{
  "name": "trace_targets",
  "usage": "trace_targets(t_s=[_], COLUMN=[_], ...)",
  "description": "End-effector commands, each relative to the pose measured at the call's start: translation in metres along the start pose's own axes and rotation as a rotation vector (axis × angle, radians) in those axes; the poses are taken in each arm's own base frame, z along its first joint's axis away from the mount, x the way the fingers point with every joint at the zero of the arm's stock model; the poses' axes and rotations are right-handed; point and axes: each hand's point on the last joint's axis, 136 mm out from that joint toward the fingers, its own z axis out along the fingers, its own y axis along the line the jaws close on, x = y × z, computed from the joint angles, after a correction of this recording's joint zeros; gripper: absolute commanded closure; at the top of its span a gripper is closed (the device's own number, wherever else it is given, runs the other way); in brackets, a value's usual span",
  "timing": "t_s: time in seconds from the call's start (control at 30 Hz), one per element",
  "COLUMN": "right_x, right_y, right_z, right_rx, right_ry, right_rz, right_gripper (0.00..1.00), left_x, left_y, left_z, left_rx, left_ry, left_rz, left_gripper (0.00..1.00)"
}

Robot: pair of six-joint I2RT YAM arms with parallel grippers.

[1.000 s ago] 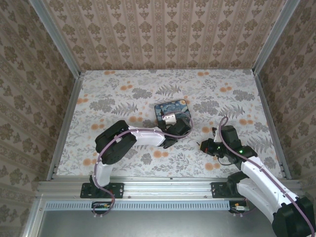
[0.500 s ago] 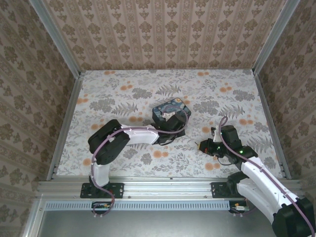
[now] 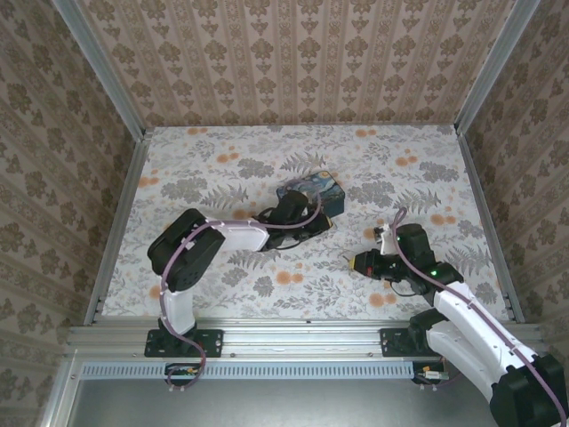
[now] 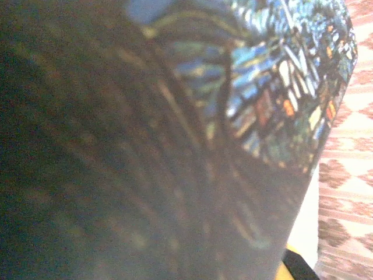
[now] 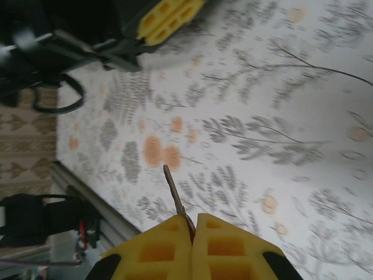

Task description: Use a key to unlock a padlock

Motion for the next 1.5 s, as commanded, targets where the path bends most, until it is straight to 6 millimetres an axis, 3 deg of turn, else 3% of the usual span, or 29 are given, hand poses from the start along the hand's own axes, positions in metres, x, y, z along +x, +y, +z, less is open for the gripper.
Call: trace_targets(t_s=[0.0, 0.13, 0.3, 0.53, 0.6, 0.77, 0.97, 1.47], right_x=[-0.023, -0.053, -0.106, -0.16, -0.166, -0.179, -0.181, -0.187], right_y=[0.037, 0.052, 0.082, 0.105, 0.098, 0.107, 0.119, 0.122], right_z=[-0.002, 0.005, 0.017, 0.033, 0.045, 0.057, 0.057, 0.059], right_rx=[-0.161, -0.203, -0.311, -0.401, -0.387, -0.408, -0.44, -0.436], right_ry=[-0.038, -0.05, -0.081, -0.124, -0.112, -0.106, -0.111, -0.109], right_rz=[-0.037, -0.03, -0.041, 0.029, 0.067, 0.081, 0.063, 0.055], right_gripper=[1.0, 1.0, 1.0, 1.0, 1.0, 1.0, 1.0, 1.0], left_x=[-0.018, -0.036, -0.066, -0.104, -0.112, -0.118, -0.117, -0.114], left_y=[-0.072, -0.086, -0.103, -0.097, -0.097, -0.099, -0.094, -0.094], left_z=[-0.033, -0.055, -0.087, -0.115, -0.12, -0.123, -0.124, -0.126], left_rx=[0.312, 0.412, 0.545, 0.616, 0.639, 0.683, 0.672, 0.67], left_ry=[0.027, 0.043, 0.046, 0.006, -0.003, -0.007, -0.005, -0.015], left_rz=[0.004, -0.018, -0.018, -0.061, -0.071, -0.089, -0.091, -0.081], left_gripper=[1.0, 1.0, 1.0, 1.0, 1.0, 1.0, 1.0, 1.0])
